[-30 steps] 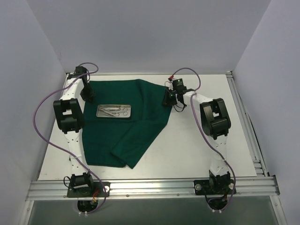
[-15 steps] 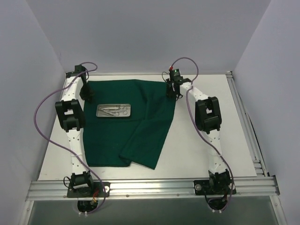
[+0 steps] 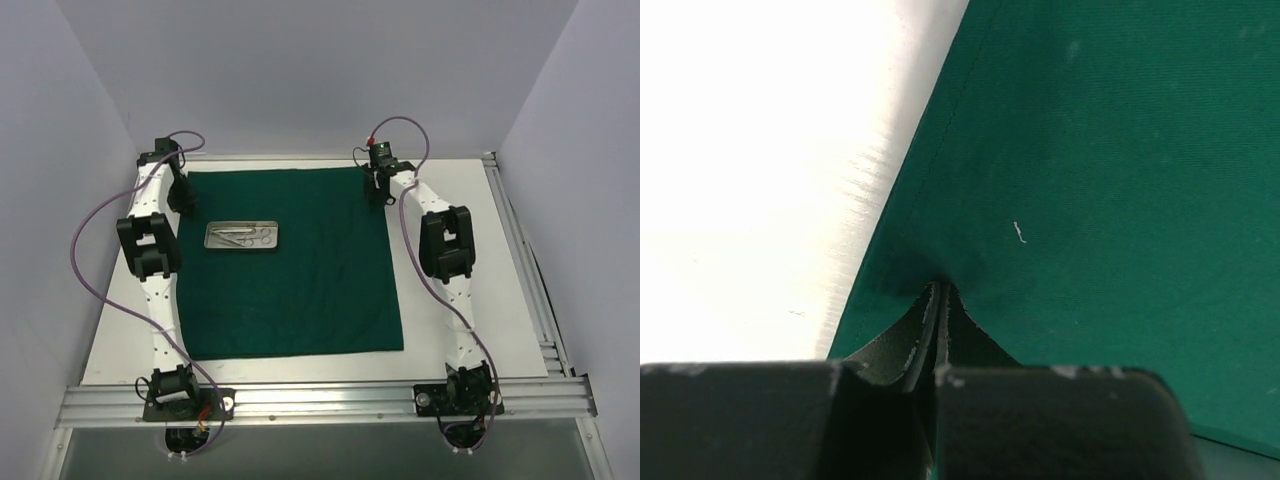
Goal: Open and lay out the surgical kit
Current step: Smooth out the surgical kit at the center of the board.
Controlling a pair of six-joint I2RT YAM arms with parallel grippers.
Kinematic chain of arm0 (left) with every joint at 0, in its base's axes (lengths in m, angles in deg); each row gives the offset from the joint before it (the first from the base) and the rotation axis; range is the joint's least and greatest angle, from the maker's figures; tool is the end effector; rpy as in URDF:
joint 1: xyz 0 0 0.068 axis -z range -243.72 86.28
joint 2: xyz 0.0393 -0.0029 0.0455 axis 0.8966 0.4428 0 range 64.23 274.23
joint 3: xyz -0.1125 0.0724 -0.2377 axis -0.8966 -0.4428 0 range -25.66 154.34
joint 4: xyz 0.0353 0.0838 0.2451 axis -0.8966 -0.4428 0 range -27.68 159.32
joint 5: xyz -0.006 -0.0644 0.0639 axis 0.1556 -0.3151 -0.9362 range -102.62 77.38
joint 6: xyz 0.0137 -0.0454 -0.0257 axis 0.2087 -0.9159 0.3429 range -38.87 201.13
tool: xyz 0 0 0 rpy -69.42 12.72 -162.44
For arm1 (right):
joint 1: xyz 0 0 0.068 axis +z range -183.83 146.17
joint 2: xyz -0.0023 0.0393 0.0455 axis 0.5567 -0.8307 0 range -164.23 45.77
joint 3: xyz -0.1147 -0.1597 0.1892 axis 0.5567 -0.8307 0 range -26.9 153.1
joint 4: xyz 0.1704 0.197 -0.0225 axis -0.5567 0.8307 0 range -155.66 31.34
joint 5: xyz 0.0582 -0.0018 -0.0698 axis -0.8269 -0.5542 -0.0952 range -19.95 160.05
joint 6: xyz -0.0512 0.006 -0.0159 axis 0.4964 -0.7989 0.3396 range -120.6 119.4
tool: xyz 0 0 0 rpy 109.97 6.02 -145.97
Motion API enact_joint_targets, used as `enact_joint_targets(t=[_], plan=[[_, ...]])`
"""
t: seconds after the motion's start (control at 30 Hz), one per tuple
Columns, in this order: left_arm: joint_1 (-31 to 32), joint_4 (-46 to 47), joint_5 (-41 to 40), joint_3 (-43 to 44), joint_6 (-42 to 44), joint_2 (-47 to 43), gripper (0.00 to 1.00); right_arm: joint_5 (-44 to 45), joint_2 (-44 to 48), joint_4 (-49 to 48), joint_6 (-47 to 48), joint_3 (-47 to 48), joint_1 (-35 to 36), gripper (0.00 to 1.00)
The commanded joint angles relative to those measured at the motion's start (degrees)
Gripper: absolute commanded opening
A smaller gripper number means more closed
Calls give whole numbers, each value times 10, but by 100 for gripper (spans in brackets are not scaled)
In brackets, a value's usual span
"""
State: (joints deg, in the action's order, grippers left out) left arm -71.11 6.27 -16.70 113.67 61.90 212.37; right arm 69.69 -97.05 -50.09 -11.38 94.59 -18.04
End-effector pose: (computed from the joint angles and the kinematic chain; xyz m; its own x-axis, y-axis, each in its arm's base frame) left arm 0.5248 0.0706 0.1705 -0.8403 -0.4404 -0.3162 -0.4524 0.8910 -0.0387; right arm 0.5465 0.1548 0.1740 -0.6194 0.0193 -0.7848 -0.1639 0.9745 0.1533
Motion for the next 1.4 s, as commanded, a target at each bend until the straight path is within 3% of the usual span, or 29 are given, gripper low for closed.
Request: enact_joint_targets(t=[0.0,0.33,0.47,0.57,0.6,0.63,0.67,0.73,1.03,1.37], plan=[[-7,29,13,3,16,-48,2,-24,108,-10,10,-44,1,12],[0,66,41,-56,8,-160,3,-63,346,-34,-28,-333,35,15],[2,81,70,-143,-20,-216,3,-109,456,-39,-46,-445,42,15],[0,138,85,-282,-103,-302,2,-140,521,-59,-72,-534,43,16],[1,198,102,-330,-128,-367,2,-157,535,-65,-78,-556,43,15],[3,241,127,-439,-157,-402,2,-162,547,-70,-86,-591,43,15],[4,266,140,-481,-169,-431,2,-169,568,-85,-90,-608,43,15],[14,276,99,-561,-182,-507,2,-198,591,-93,-100,-646,43,14],[12,199,-5,-756,-216,-703,2,-204,630,-107,-110,-702,44,14],[2,167,-28,-803,-258,-658,2,-252,588,-150,-118,-731,54,13]])
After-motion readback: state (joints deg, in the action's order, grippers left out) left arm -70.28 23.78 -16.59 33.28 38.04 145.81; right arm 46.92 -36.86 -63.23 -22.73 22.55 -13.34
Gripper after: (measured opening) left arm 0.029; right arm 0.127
